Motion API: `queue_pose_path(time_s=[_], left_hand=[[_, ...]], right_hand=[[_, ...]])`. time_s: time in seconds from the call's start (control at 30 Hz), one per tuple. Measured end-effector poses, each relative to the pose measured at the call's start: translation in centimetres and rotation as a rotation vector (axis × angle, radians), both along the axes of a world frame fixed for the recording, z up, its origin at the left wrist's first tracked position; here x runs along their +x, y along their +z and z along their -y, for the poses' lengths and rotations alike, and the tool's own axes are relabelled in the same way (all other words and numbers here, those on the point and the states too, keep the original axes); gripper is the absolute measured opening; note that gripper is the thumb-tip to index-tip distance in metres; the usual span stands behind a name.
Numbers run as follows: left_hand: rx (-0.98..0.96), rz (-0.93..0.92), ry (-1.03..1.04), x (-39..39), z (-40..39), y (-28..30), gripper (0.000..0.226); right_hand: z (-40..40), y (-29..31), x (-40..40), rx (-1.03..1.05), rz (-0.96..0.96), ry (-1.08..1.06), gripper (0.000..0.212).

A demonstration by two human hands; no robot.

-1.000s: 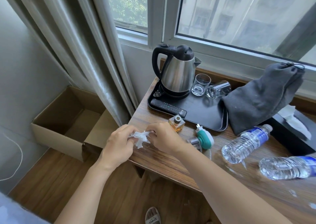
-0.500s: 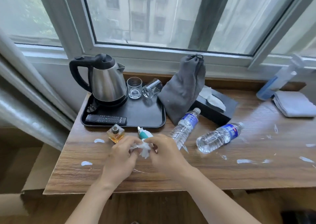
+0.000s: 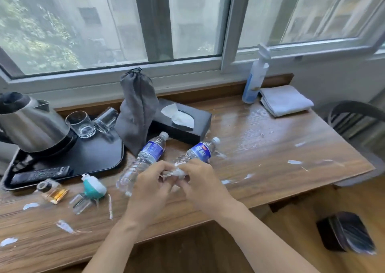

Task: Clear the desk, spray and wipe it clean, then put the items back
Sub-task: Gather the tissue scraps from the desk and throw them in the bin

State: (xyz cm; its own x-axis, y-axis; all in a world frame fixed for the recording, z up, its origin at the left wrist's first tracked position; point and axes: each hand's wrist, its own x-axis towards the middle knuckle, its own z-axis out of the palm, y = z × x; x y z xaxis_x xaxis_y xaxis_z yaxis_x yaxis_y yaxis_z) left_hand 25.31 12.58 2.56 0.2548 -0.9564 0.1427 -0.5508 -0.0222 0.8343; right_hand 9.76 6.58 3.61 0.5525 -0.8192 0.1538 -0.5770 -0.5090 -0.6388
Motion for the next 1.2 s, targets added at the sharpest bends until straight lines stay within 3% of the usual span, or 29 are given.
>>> queue_pose_path(time_s=[0.17, 0.27, 0.6, 0.9, 1.2], left_hand=[[0.026, -0.061, -0.094, -8.4, 3.3, -0.3, 0.021], [0.059, -0.072, -0.143, -13.1, 5.5, -0.8, 0.031], [0.01, -0.04, -0.358, -29.5, 14.4, -0.6, 0.048], [-0.029, -0.041, -0.592, -44.2, 22.5, -1.8, 0.026], [-0.053, -0.046, -0.727, -59.9, 31.9, -3.1, 0.03]], right_hand=[[3.2, -0.6, -8.7, 0.002, 0.035, -0.03, 0.012], [5.1, -0.6, -14.1, 0.012, 0.027, -0.111, 0.019], [9.6, -1.0, -30.8, 0.084, 0.052, -0.413, 0.016], [13.6, -1.1, -46.0, 0.063, 0.063, -0.609, 0.019], [20.5, -1.8, -60.9, 0.076, 0.01, -0.725, 0.02]])
